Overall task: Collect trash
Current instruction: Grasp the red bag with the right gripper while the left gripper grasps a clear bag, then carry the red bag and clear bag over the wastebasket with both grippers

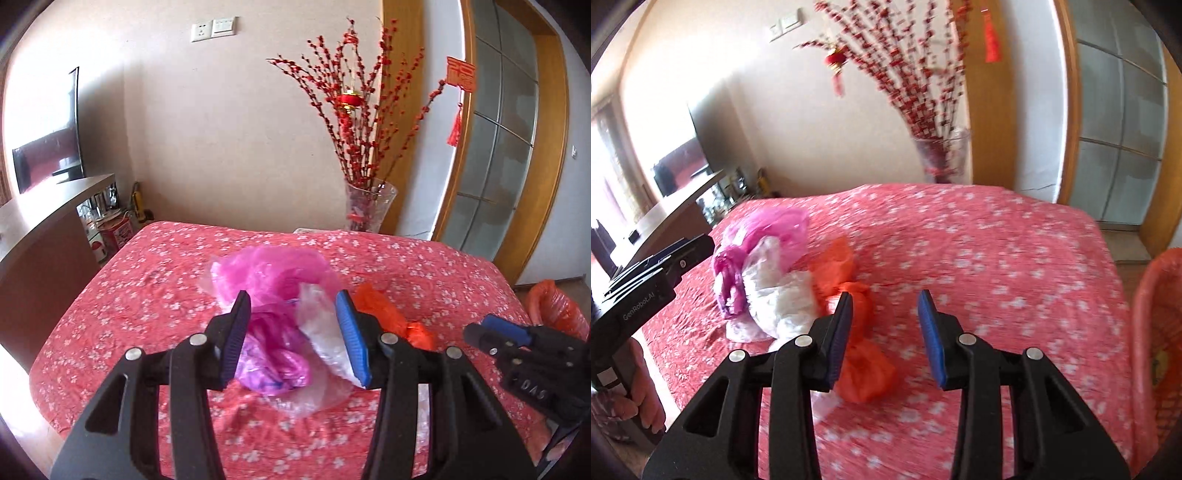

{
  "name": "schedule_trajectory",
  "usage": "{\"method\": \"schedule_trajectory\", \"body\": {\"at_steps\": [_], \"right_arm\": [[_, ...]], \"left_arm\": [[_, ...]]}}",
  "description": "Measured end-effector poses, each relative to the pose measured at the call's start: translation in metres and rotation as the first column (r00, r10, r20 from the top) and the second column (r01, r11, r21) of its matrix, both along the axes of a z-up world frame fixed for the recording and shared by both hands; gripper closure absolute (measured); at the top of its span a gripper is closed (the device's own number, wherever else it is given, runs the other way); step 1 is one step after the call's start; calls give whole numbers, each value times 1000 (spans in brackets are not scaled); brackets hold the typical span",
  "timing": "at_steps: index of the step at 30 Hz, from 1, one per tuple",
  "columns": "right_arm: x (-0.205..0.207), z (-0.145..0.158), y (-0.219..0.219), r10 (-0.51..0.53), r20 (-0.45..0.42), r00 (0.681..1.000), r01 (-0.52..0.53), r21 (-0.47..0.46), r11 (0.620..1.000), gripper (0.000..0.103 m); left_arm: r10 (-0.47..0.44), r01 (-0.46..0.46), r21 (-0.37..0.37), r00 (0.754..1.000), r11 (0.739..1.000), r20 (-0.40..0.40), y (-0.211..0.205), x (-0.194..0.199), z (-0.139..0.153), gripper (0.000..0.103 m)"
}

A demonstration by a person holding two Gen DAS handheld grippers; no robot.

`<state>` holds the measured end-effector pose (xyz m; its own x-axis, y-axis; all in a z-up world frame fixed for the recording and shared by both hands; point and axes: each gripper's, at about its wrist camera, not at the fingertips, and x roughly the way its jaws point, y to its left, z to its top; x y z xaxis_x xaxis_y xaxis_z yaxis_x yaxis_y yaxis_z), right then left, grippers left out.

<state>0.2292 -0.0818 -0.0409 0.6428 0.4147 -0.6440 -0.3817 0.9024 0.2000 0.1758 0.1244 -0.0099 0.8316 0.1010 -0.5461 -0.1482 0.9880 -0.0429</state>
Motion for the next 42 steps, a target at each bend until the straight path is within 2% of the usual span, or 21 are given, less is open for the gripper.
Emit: {"method": "schedule_trajectory", "body": {"at_steps": [10, 11, 15, 22, 30, 36, 39, 42], "right_arm": [[19, -31, 40, 58, -107, 993, -64, -50, 997, 66], [20, -33, 41, 61, -114, 992, -67, -55, 996, 75], [20, -36, 42, 57, -105, 993, -65, -75, 995, 83], [28, -30, -1, -83, -85, 993, 77, -69, 995, 84], [27, -22, -59, -246, -50, 968, 243, -61, 968, 85], [21, -19, -87, -293, -44, 955, 291, -46, 956, 84], [17, -20, -93, -303, -47, 952, 301, -41, 953, 84], [14, -21, -97, -306, -49, 951, 305, -36, 952, 84]], "left_arm": [[0, -1, -25, 1000, 1000, -13, 9, 0, -7, 55], [-5, 4, -27, 1000, 1000, -16, 8, 0, -8, 55], [-27, 26, -37, 999, 999, -26, 1, 2, -10, 55], [-98, 95, -53, 994, 994, -53, -23, 0, -19, 55], [-197, 191, -59, 974, 980, -109, -67, 6, -37, 55], [-222, 212, -74, 958, 974, -184, -90, 16, -57, 55], [-205, 198, -54, 956, 979, -208, -95, 22, -64, 56], [-211, 204, -56, 954, 977, -213, -102, 28, -65, 61]]}}
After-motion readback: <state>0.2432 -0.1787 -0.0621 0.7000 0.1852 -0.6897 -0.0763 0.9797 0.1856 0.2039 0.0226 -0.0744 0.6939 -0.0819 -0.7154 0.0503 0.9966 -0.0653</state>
